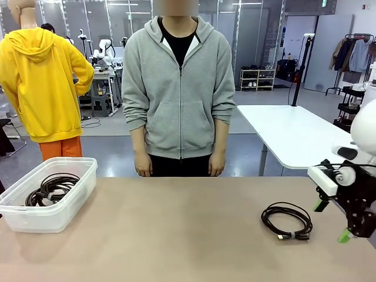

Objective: Organize and store the cables.
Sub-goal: Place the USB Extension Cable into the Organizing box.

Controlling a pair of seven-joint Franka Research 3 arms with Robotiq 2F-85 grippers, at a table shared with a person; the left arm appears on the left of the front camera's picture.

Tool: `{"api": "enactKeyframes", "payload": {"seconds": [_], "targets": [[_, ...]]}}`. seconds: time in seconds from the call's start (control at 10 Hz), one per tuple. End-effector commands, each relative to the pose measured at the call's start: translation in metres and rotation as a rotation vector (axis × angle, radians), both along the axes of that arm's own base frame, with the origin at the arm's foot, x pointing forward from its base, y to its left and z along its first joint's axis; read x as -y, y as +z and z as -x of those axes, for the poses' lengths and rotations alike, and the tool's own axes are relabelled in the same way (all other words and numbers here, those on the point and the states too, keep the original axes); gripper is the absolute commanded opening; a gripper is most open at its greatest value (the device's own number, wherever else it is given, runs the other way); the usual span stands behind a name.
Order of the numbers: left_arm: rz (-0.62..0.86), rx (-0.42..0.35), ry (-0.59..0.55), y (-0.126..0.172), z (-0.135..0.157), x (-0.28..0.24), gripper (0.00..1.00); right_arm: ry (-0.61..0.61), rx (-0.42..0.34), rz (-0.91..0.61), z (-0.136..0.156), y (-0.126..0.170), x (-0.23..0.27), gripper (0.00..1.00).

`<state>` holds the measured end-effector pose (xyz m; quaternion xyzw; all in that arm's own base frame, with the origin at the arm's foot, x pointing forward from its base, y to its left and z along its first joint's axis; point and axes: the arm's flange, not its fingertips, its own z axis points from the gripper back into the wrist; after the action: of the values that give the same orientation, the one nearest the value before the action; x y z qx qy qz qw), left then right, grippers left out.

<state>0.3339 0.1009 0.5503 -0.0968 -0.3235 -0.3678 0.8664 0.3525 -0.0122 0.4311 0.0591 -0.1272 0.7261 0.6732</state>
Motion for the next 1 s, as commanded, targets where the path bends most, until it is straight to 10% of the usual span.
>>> {"api": "enactKeyframes", "payload": {"seconds": [0.0,0.4,0.9], "targets": [[-0.005,-0.011,0.004,0.003,0.000,-0.001,1.00,0.057,-0.012,-0.017,0.007,0.010,-0.001,1.00],[-0.005,-0.011,0.004,0.003,0.000,-0.001,1.00,0.034,-0.005,-0.018,0.003,0.004,-0.002,1.00],[-0.005,-0.011,0.004,0.003,0.000,-0.001,1.00,-0.131,-0.030,-0.024,-0.059,-0.086,-0.033,1.00]]}}
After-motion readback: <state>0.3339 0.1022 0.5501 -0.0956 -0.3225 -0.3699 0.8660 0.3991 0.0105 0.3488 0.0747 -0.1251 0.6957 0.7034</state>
